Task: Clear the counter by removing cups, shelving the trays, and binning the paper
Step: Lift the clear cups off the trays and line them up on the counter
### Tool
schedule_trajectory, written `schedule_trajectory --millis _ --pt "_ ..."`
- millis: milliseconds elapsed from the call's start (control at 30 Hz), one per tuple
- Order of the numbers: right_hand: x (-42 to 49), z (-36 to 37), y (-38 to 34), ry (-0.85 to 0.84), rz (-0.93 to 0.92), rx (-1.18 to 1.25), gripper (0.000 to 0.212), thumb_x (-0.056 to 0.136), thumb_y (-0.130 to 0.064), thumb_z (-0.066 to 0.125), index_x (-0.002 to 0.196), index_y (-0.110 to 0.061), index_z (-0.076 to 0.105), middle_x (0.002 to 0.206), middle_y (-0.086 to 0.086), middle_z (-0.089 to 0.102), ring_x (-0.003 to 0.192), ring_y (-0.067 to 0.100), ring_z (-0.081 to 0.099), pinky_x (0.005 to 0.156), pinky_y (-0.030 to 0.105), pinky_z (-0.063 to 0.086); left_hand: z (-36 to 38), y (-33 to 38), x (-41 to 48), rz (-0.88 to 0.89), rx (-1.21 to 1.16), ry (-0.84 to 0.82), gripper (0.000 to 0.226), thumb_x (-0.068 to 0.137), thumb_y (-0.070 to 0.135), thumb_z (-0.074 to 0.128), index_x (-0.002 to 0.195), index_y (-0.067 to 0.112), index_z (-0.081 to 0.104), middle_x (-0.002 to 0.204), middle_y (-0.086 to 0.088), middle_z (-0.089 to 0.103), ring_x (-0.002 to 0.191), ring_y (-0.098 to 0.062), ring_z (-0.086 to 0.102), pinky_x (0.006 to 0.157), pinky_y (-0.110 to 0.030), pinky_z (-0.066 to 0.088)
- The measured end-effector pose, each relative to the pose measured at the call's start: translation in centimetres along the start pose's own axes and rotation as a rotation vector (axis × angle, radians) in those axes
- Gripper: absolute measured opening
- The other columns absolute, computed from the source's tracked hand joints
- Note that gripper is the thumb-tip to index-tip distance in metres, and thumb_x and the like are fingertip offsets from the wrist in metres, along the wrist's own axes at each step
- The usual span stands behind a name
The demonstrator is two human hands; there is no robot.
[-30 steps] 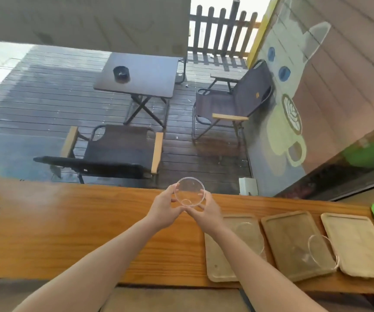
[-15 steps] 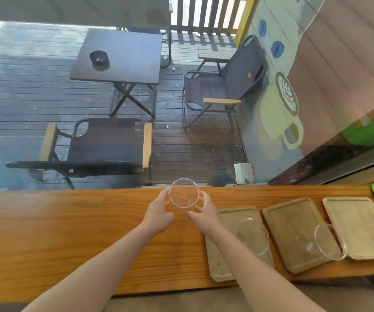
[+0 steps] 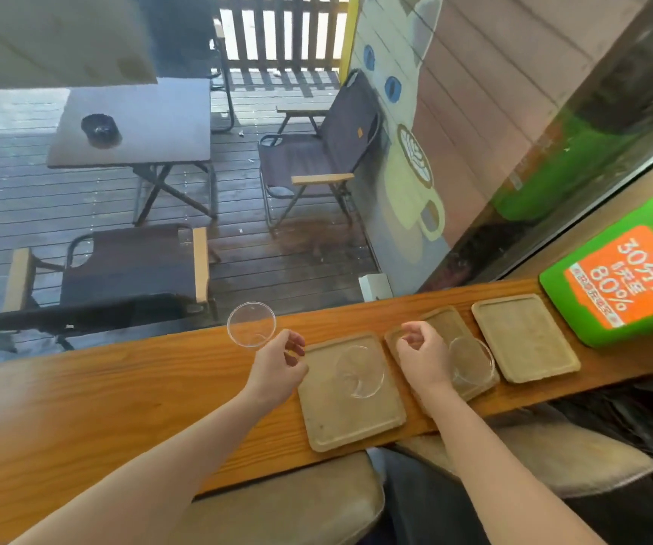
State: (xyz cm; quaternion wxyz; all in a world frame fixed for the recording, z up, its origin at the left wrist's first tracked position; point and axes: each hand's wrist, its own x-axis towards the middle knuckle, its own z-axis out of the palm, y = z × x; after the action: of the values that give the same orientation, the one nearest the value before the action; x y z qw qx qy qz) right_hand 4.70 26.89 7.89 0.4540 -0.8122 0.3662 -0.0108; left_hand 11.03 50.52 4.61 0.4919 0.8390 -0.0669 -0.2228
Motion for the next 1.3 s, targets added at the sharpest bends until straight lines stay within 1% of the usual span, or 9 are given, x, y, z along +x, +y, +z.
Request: schedule_trajectory --millis 133,267,400,600,933,1033,1100,1200,1300 --pt "0.2 -1.9 5.5 -0.126 0.207 -0.021 0.041 0.09 -0.001 0.061 0.127 -0.018 0.057 0.11 -0.001 0.06 0.101 0.022 0.062 0.085 0.045 0.06 4.7 -0.2 0.2 -0.105 0.042 -0.158 0.05 0.08 -0.001 0.066 0.121 0.024 0.053 0.116 0.004 0.058 0.08 -0.012 0.066 0.068 -0.028 0.059" --pt "-0.3 -0.5 7.9 -0.383 0.259 0.002 0.067 0.085 -0.002 0.068 0.142 -0.029 0.046 0.12 -0.009 0.055 0.093 0.015 0.067 0.069 0.027 0.059 7.5 -0.7 0.0 -0.182 0.046 -0.188 0.07 0.082 -0.001 0.067 0.143 0.022 0.039 0.13 0.007 0.047 0.081 -0.01 0.068 0.064 -0.027 0.06" --pt "0.1 1.2 7.9 -0.527 0.165 0.044 0.075 0.081 -0.016 0.078 0.142 -0.039 0.041 0.126 -0.017 0.052 0.101 -0.001 0.062 0.072 0.018 0.053 9.0 -0.2 -0.1 -0.182 0.004 -0.179 0.071 0.083 0.004 0.072 0.143 0.024 0.041 0.135 0.007 0.047 0.079 -0.006 0.068 0.059 -0.02 0.054" --pt "1.3 1.6 4.9 -0.549 0.066 0.071 0.064 0.081 -0.017 0.08 0.127 -0.043 0.045 0.115 -0.022 0.051 0.098 0.0 0.063 0.086 0.03 0.057 8.0 1.9 0.2 -0.139 -0.034 -0.078 0.063 0.085 0.008 0.072 0.138 0.027 0.044 0.13 0.009 0.051 0.076 0.004 0.067 0.059 -0.015 0.054" --pt "5.2 5.2 -1.3 -0.546 -0.103 0.117 0.069 0.08 -0.019 0.08 0.14 -0.028 0.048 0.114 -0.024 0.056 0.098 0.007 0.069 0.089 0.043 0.06 5.3 3.1 3.7 -0.101 -0.076 0.236 0.062 0.09 0.006 0.066 0.146 0.021 0.043 0.127 0.0 0.062 0.095 -0.013 0.068 0.081 -0.032 0.06" --pt "6.5 7.2 -1.1 -0.576 -0.103 0.085 0.058 0.081 -0.024 0.079 0.127 -0.045 0.05 0.103 -0.035 0.053 0.095 0.001 0.068 0.087 0.037 0.06 6.2 1.9 4.8 -0.132 -0.066 0.319 0.057 0.093 0.01 0.065 0.145 0.023 0.045 0.13 0.003 0.061 0.101 -0.01 0.064 0.082 -0.023 0.057" --pt "7.1 8.2 -0.9 -0.592 -0.102 0.086 0.052 0.082 -0.023 0.077 0.11 -0.056 0.047 0.1 -0.037 0.052 0.088 -0.007 0.066 0.076 0.02 0.058 7.0 0.9 5.5 -0.157 -0.062 0.359 0.057 0.094 0.012 0.063 0.146 0.023 0.043 0.133 0.001 0.058 0.101 -0.009 0.063 0.087 -0.027 0.057" --pt "7.8 9.6 -0.2 -0.591 -0.093 0.1 0.053 0.085 -0.015 0.076 0.115 -0.046 0.047 0.104 -0.033 0.053 0.082 -0.011 0.063 0.058 0.004 0.049 7.9 -0.2 6.2 -0.213 -0.053 0.389 0.059 0.096 0.013 0.06 0.15 0.02 0.037 0.14 -0.002 0.051 0.104 -0.009 0.06 0.094 -0.033 0.055" --pt "8.0 10.4 0.4 -0.584 -0.09 0.11 0.053 0.086 -0.01 0.075 0.12 -0.04 0.048 0.105 -0.029 0.055 0.078 -0.015 0.063 0.058 0.002 0.046 8.4 -0.8 6.5 -0.245 -0.063 0.396 0.06 0.096 0.014 0.06 0.151 0.021 0.035 0.143 -0.002 0.049 0.107 -0.007 0.058 0.095 -0.034 0.054"
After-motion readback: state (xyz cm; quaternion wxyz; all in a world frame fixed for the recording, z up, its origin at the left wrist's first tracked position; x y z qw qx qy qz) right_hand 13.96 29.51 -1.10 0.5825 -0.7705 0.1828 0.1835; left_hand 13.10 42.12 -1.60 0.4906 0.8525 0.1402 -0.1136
